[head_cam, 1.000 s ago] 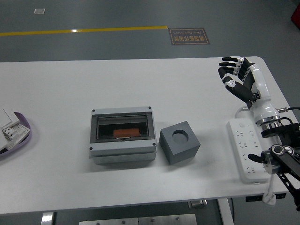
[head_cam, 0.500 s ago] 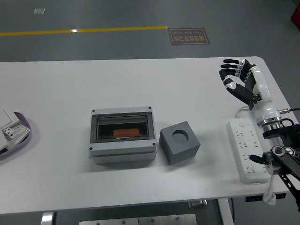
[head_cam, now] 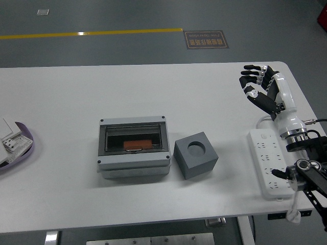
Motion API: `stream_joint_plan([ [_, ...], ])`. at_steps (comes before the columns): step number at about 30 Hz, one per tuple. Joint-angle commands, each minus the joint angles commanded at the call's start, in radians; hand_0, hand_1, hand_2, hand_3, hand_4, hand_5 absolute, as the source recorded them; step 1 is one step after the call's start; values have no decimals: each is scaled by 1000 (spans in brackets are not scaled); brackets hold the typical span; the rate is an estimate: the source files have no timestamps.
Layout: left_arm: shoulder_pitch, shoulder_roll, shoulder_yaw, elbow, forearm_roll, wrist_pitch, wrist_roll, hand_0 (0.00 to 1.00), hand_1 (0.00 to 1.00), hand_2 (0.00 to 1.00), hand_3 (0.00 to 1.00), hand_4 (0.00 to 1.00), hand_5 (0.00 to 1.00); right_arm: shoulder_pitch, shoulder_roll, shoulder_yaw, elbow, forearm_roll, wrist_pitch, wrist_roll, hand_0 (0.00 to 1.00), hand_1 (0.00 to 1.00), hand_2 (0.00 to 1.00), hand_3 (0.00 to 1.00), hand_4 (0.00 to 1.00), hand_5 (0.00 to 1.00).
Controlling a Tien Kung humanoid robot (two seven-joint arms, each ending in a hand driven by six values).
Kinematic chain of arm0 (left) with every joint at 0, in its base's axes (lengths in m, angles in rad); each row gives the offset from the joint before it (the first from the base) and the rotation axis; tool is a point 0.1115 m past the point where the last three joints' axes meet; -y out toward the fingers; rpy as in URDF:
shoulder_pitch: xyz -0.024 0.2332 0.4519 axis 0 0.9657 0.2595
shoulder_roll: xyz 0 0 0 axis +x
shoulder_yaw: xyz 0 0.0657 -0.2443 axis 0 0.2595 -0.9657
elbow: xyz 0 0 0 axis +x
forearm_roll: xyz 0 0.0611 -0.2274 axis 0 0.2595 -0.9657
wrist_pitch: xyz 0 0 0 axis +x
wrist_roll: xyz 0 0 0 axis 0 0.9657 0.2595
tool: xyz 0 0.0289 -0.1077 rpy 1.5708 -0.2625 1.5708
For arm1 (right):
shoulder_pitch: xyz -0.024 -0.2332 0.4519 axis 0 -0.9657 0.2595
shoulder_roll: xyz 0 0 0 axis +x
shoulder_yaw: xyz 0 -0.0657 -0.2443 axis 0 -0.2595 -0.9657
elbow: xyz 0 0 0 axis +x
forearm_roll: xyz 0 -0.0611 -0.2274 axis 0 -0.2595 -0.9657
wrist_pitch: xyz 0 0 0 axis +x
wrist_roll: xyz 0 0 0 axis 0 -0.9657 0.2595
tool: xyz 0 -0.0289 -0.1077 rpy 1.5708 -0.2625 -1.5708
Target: Pick up the cylinder from the cube,place it in the box,flap close box
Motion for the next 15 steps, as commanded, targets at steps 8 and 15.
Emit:
stream_joint_plan([
  [8, 1, 4, 5, 2, -2, 1, 5, 525, 588, 597, 655, 773, 163, 3, 1, -6, 1, 5, 0, 2, 666, 598, 620, 640, 696, 237],
  [15, -2, 9, 6, 1, -1, 1, 5, 525, 588, 596, 654, 772, 164, 7, 4, -14, -2, 8, -2, 2, 666, 598, 620, 639, 693, 234],
])
